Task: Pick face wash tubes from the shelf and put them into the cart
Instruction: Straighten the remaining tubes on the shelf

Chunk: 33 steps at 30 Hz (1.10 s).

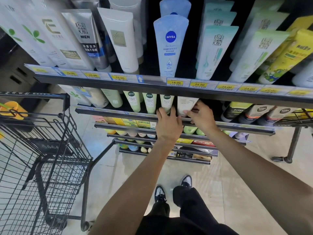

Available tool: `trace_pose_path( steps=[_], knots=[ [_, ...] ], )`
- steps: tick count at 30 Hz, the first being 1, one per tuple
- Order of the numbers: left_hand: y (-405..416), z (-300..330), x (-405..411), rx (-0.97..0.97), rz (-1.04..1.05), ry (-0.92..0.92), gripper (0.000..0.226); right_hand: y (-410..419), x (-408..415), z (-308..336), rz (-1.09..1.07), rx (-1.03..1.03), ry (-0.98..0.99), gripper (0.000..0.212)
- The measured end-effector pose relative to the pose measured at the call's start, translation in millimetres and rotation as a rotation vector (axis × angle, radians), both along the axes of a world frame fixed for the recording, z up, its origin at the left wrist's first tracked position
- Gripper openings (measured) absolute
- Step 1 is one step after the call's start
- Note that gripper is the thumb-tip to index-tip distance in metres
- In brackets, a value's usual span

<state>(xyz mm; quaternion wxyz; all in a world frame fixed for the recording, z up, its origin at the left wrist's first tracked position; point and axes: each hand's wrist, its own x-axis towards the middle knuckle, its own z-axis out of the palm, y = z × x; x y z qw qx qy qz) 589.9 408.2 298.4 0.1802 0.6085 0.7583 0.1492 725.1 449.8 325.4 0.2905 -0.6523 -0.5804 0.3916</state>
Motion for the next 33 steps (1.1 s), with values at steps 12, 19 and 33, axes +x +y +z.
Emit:
trace_pose_path(
  steps=[12,19,33],
  knots=[
    [-23.8,2.9,-13.2,0.050,-0.099,0.126,0.047,-13.6,-1.1,-6.4,-0.028,0.024,-0.006,0.052],
    [-70.0,15.5,-67.0,0.281,-0.017,0.030,0.027,-29.8,-2.9,-18.3,-0.077,0.033,0.027,0.066],
    [12.8,16.9,-196.2,0.263,0.580,-0.406,0.069,-44.7,-1.2,-9.5,-0.042,0.000,-0.046,0.068]
  ],
)
